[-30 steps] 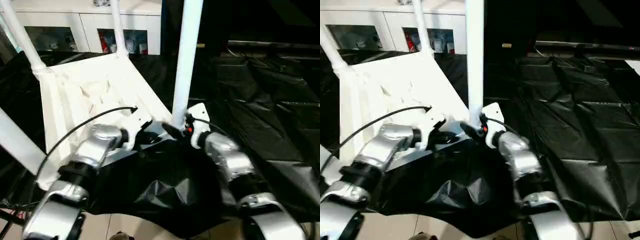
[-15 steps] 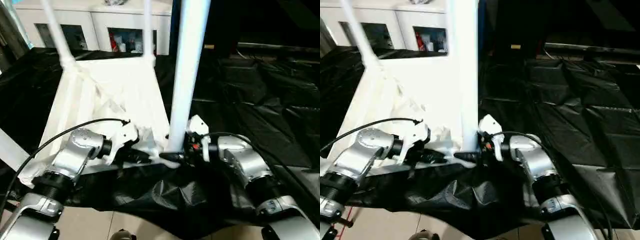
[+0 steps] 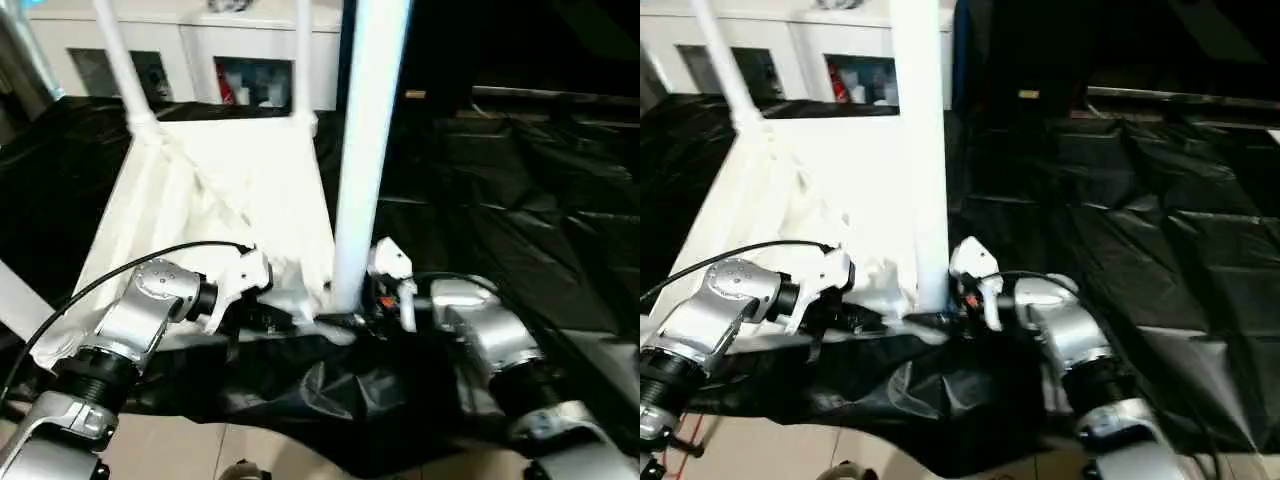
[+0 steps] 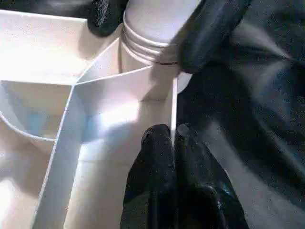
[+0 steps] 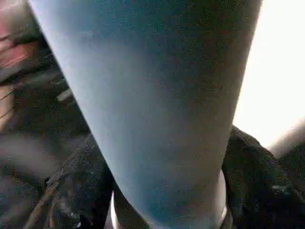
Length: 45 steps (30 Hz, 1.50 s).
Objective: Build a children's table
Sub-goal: Rotate leg to tighten
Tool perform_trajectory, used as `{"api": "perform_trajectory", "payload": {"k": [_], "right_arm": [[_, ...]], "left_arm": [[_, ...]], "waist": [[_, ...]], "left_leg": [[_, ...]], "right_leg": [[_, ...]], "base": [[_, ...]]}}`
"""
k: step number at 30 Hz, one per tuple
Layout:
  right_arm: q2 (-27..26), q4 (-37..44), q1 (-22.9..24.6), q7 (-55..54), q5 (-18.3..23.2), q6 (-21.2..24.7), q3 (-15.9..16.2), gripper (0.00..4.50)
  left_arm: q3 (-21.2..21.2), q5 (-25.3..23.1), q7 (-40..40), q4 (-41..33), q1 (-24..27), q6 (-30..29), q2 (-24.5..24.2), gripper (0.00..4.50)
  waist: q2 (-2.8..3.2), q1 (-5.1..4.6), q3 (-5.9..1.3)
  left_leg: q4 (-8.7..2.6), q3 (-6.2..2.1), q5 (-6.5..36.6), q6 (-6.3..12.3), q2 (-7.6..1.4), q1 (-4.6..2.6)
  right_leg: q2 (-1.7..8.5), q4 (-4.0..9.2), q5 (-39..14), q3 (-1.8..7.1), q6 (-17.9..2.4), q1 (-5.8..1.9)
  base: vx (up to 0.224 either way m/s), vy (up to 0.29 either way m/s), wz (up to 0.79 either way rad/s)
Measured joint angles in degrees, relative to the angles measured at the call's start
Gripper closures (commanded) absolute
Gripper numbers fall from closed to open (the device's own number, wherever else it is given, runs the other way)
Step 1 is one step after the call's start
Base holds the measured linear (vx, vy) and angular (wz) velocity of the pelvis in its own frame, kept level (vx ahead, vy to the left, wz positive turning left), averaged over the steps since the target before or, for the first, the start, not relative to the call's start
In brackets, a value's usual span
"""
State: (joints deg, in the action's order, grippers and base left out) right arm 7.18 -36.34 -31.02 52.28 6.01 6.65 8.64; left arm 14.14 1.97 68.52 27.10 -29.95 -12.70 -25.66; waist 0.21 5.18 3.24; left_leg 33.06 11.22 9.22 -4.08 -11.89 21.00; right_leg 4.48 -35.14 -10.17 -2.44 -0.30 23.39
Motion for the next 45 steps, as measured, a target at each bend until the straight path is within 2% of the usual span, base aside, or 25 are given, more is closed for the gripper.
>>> {"api": "perform_trajectory", "payload": {"k": [4,8,9,10,12,15,23,26,30,37,43,45], "right_arm": [[-4.7,-4.9,-3.0,-15.7,-0.1,0.0,-3.9,1.81],[-8.2,-9.0,-5.8,-26.9,-0.2,-1.2,-7.0,1.81],[-8.4,-9.3,-6.0,-27.9,-0.3,-1.6,-7.1,1.46],[-9.0,-9.8,-6.1,-28.7,-0.6,-2.3,-7.5,1.46],[-9.6,-10.9,-6.9,-29.4,-0.8,-3.2,-8.3,1.08],[-9.9,-11.3,-7.0,-29.2,-0.9,-4.0,-8.3,0.78],[-4.6,-10.3,-6.4,-16.1,-2.2,-4.8,-4.0,0.78],[-1.2,-6.9,-4.4,-6.8,-1.8,-4.3,-1.9,0.78],[2.8,-3.2,-3.3,4.1,-1.4,-3.5,1.6,0.78],[5.6,-0.8,-2.2,12.9,-0.9,-2.7,4.2,0.78],[6.8,2.1,-1.2,15.9,-0.6,-0.5,4.9,1.43],[6.8,2.4,-0.8,15.9,-0.1,-0.3,4.9,1.5]], "left_arm": [[-0.9,-1.1,-7.8,2.8,-2.6,-2.1,4.0,4.5],[-1.6,-1.7,-14.1,6.6,-5.7,-3.3,7.6,4.5],[-1.6,-1.7,-14.6,6.7,-5.8,-3.4,8.0,4.5],[-1.8,-1.8,-15.0,7.1,-6.0,-3.5,8.3,4.5],[-2.0,-1.9,-15.6,7.2,-6.3,-3.6,8.6,4.5],[-2.0,-1.9,-15.8,7.2,-6.4,-3.6,8.7,4.5],[-1.8,-1.6,-11.2,6.3,-5.2,-1.9,6.4,4.5],[-1.5,-1.0,-7.2,4.3,-3.5,-0.7,4.1,4.5],[-0.2,0.0,-1.1,1.6,-1.4,0.9,1.4,4.5],[1.3,0.7,5.0,-1.3,0.3,1.8,-1.6,4.5],[1.8,1.0,7.1,-2.8,1.1,1.8,-2.5,4.5],[1.9,1.1,7.4,-3.0,1.3,1.8,-2.6,4.5]], "waist": [[-0.26,-1.31,0.05],[-0.26,-1.5,0.03],[-0.24,-1.47,0.02],[-0.23,-1.47,0.01],[-0.22,-1.43,0.0],[-0.2,-1.4,0.01],[-0.2,-1.4,0.01],[-0.2,-0.91,0.02],[-0.22,0.21,0.02],[-0.24,1.36,0.03],[-0.25,1.5,0.02],[-0.25,1.5,0.02]], "left_leg": [[0.0,-0.21,0.0,-0.05,0.04,-0.03],[-0.1,-0.17,0.0,-0.06,0.04,0.04],[-0.13,-0.16,0.0,-0.06,0.04,0.05],[-0.15,-0.15,0.0,-0.06,0.04,0.08],[-0.2,-0.11,0.0,-0.05,0.04,0.17],[-0.2,-0.09,0.0,-0.05,0.04,0.17],[-0.19,-0.09,0.0,-0.05,0.03,0.19],[-0.19,-0.09,0.0,-0.03,0.02,0.23],[-0.16,-0.07,0.0,-0.03,-0.01,0.21],[0.01,-0.03,0.0,-0.03,-0.01,0.23],[-0.02,-0.04,0.0,-0.03,-0.02,0.24],[-0.01,-0.04,0.0,-0.03,-0.02,0.24]], "right_leg": [[0.0,0.11,0.0,-0.09,0.0,0.11],[-0.02,0.1,0.2,-0.09,-0.2,0.19],[-0.02,0.1,0.2,-0.08,-0.1,0.21],[-0.02,0.11,0.1,-0.08,-0.1,0.22],[-0.02,0.13,0.1,-0.07,-0.1,0.33],[-0.02,0.14,0.1,-0.07,-0.1,0.34],[-0.03,0.13,0.1,-0.09,-0.1,0.34],[-0.03,0.16,0.1,-0.1,-0.1,0.36],[-0.03,0.14,0.1,-0.12,-0.1,0.35],[0.01,0.11,0.1,-0.08,-0.1,0.29],[0.01,0.1,0.1,-0.11,-0.1,0.3],[0.01,0.1,0.1,-0.11,-0.1,0.3]], "base": [[0.0,0.0,0.0],[0.0,0.0,0.0],[0.0,0.0,0.0],[0.0,0.0,0.0],[0.0,0.0,0.0],[0.0,0.0,0.0],[0.0,0.0,0.0],[0.0,0.0,0.0],[0.0,0.0,0.0],[0.0,0.0,0.0],[0.0,0.0,0.0],[0.0,0.0,0.0]]}}
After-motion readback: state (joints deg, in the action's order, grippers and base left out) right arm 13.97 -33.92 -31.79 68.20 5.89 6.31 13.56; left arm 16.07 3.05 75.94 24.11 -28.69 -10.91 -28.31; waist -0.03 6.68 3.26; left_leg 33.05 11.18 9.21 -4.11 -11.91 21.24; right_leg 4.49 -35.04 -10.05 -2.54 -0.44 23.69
